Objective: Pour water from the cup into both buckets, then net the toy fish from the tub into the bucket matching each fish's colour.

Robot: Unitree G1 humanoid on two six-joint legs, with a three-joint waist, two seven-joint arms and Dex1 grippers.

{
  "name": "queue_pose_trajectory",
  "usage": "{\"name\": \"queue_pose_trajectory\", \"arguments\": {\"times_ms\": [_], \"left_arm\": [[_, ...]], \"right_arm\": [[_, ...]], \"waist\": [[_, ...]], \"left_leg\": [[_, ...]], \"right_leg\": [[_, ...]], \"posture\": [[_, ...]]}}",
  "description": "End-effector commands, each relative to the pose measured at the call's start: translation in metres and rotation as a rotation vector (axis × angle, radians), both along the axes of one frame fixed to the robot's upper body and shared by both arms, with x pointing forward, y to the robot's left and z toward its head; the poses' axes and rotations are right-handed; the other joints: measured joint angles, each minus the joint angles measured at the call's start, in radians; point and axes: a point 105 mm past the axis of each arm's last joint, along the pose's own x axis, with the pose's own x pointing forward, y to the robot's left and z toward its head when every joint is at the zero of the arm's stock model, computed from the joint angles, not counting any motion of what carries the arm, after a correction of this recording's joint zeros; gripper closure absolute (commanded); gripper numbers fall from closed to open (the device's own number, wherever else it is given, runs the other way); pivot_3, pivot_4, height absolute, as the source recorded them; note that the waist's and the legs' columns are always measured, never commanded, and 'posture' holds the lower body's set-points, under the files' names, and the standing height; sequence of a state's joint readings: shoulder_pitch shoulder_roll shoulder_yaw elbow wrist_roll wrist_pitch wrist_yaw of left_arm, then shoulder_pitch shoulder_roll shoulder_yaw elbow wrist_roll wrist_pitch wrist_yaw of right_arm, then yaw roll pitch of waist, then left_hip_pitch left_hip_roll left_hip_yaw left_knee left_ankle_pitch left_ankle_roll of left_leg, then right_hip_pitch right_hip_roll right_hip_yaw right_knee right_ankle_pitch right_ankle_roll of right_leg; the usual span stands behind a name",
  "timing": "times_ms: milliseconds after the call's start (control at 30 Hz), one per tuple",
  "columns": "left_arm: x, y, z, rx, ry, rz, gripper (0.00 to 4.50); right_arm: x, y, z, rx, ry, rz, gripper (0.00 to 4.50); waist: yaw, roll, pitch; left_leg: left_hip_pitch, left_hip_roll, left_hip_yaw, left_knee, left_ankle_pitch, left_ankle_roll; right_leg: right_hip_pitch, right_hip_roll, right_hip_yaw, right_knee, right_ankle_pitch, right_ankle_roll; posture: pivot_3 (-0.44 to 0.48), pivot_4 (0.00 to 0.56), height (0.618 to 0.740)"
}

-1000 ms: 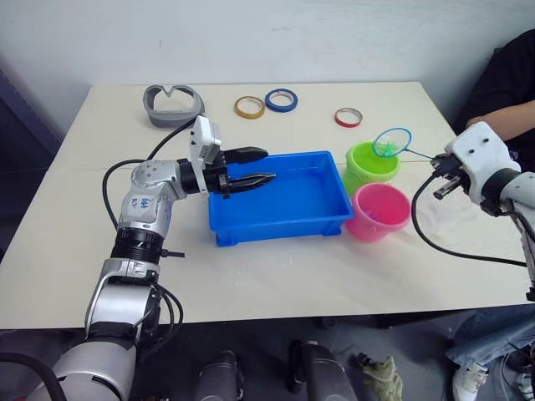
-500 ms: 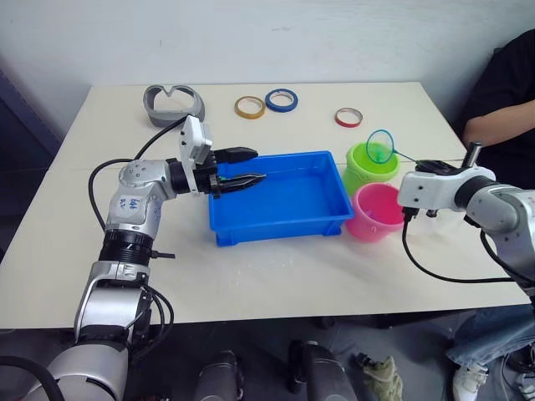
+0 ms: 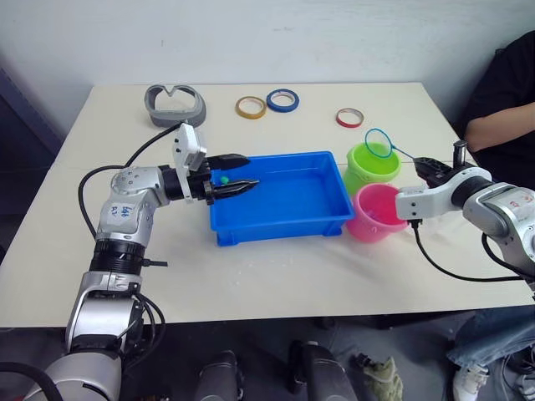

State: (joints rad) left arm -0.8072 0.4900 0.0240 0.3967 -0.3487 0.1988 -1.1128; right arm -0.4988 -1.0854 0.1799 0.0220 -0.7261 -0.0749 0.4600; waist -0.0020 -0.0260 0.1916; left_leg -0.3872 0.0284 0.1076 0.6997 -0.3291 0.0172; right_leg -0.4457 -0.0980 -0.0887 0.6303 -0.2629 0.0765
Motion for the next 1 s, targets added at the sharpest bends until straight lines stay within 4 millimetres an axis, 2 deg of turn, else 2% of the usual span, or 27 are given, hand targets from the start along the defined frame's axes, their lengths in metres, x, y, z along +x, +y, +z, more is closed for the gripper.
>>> {"name": "queue_pose_trajectory", "arguments": {"times_ms": [33, 133, 233, 333, 500, 567, 667, 1000], "left_arm": [[-0.002, 0.017, 0.014, 0.011, -0.054, 0.063, 1.53], [0.002, 0.044, 0.01, 0.069, -0.027, 0.178, 1.53], [0.004, 0.062, 0.009, 0.09, 0.002, 0.26, 1.53], [-0.005, 0.098, 0.005, 0.133, 0.047, 0.396, 1.53], [-0.014, 0.121, -0.005, 0.204, 0.106, 0.53, 1.53], [-0.019, 0.128, -0.01, 0.198, 0.139, 0.563, 1.53], [-0.023, 0.131, -0.013, 0.183, 0.166, 0.584, 1.53], [-0.028, 0.129, -0.015, 0.176, 0.188, 0.598, 1.53]], "right_arm": [[-0.01, 0.016, 0.039, 0.325, -0.028, 0.011, 4.5], [-0.016, 0.041, 0.052, 0.605, 0.054, 0.071, 4.5], [-0.02, 0.057, 0.051, 0.723, 0.139, 0.104, 4.5], [-0.023, 0.093, 0.031, 0.925, 0.307, 0.168, 4.5], [-0.03, 0.129, 0.007, 1.069, 0.522, 0.194, 4.5], [-0.029, 0.145, -0.007, 1.115, 0.612, 0.179, 4.5], [-0.022, 0.16, -0.019, 1.14, 0.654, 0.151, 4.5], [-0.012, 0.188, -0.044, 1.157, 0.723, 0.114, 4.5]], "waist": [[-0.004, 0.0, 0.0], [-0.014, 0.0, 0.0], [-0.011, 0.001, 0.0], [-0.011, 0.0, 0.0], [-0.005, 0.0, 0.0], [-0.004, 0.0, 0.0], [-0.004, 0.0, 0.0], [-0.006, 0.0, 0.0]], "left_leg": [[0.0, 0.0, 0.0, 0.0, 0.0, 0.0], [0.001, 0.002, 0.0, 0.0, 0.0, -0.001], [0.001, 0.002, -0.002, 0.0, 0.001, -0.002], [0.001, 0.002, -0.002, 0.0, 0.0, -0.001], [-0.001, 0.001, -0.003, 0.0, 0.0, 0.0], [-0.001, 0.001, -0.003, 0.0, 0.0, 0.0], [-0.001, 0.001, -0.003, 0.0, 0.0, 0.0], [-0.002, 0.0, -0.004, 0.0, 0.0, 0.0]], "right_leg": [[0.0, 0.0, 0.001, 0.0, 0.0, 0.0], [0.0, 0.0, 0.001, 0.002, 0.0, 0.0], [0.0, 0.0, -0.001, 0.006, 0.0, -0.001], [0.0, -0.002, -0.001, 0.006, 0.0, -0.001], [-0.001, -0.004, -0.002, 0.006, 0.0, -0.001], [-0.001, -0.004, -0.002, 0.006, 0.0, -0.001], [-0.001, -0.005, -0.002, 0.007, 0.0, -0.002], [-0.001, -0.005, -0.003, 0.007, -0.001, -0.002]], "posture": [[0.0, 0.15, 0.713], [0.0, 0.15, 0.713], [0.0, 0.15, 0.713], [0.0, 0.15, 0.713], [0.0, 0.15, 0.713], [0.0, 0.15, 0.713], [0.0, 0.15, 0.713], [0.0, 0.15, 0.713]]}}
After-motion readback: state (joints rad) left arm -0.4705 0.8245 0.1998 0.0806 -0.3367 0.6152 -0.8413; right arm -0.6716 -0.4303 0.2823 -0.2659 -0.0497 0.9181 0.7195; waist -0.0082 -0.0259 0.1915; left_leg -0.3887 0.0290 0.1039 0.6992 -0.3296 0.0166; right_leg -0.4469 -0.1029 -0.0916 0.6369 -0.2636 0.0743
